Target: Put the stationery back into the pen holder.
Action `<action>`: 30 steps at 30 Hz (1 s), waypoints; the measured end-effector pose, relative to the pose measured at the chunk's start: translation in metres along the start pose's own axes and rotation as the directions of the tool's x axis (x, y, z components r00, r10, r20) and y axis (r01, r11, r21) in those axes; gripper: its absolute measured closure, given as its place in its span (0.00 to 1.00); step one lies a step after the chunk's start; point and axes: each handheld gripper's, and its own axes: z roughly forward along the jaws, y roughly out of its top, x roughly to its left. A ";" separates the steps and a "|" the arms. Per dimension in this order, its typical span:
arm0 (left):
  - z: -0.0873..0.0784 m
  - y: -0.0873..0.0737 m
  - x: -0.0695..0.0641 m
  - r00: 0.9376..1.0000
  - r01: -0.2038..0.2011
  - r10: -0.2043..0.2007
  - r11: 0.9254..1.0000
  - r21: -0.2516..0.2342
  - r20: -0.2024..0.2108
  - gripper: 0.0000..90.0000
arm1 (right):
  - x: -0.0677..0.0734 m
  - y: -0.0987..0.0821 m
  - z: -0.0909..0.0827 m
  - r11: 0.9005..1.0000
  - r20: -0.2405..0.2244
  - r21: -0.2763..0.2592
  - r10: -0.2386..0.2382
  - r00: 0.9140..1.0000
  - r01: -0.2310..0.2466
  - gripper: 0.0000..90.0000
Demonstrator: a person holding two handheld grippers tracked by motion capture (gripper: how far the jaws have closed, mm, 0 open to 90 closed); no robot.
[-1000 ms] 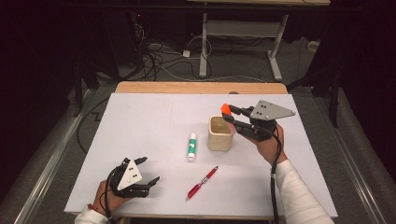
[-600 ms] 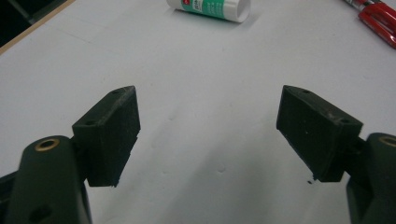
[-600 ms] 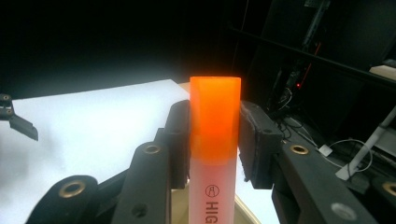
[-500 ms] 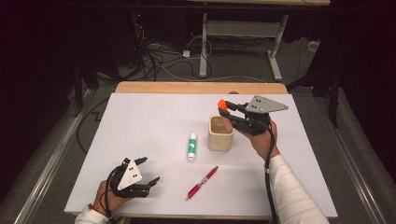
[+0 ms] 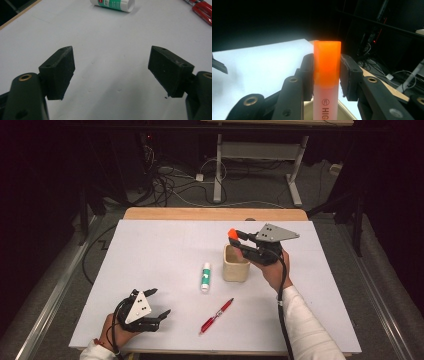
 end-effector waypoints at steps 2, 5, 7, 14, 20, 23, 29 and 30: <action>0.000 0.000 0.000 1.000 0.000 0.000 1.000 0.001 0.000 0.23 | 0.000 -0.003 0.001 1.000 -0.001 0.008 0.008 1.000 -0.008 0.75; 0.000 0.000 0.000 1.000 -0.001 0.001 1.000 0.001 -0.001 0.23 | 0.000 -0.009 0.002 1.000 -0.004 0.015 0.017 1.000 -0.017 0.75; 0.000 0.000 0.000 1.000 0.000 0.000 1.000 0.002 0.000 0.23 | -0.001 -0.012 0.002 1.000 -0.001 0.015 0.025 1.000 -0.025 0.75; 0.000 0.000 0.000 1.000 0.000 0.000 1.000 0.002 -0.001 0.23 | -0.001 -0.024 0.002 0.998 0.004 0.040 0.040 0.999 -0.040 0.75; 0.000 0.000 0.000 1.000 -0.002 0.002 1.000 0.003 0.000 0.23 | 0.000 -0.030 0.000 0.998 0.014 0.051 0.039 0.999 -0.040 0.74; 0.000 0.000 0.000 1.000 -0.001 0.001 1.000 0.003 -0.001 0.23 | 0.000 -0.034 -0.001 0.998 0.020 0.050 0.043 0.999 -0.044 0.74; 0.001 0.000 -0.001 1.000 -0.005 0.005 1.000 0.007 0.001 0.23 | -0.002 -0.041 -0.003 0.997 0.019 0.061 0.055 0.998 -0.056 0.74; 0.001 0.000 -0.001 1.000 -0.005 0.005 1.000 0.007 0.000 0.23 | -0.001 -0.041 -0.003 0.996 0.023 0.066 0.056 0.998 -0.057 0.74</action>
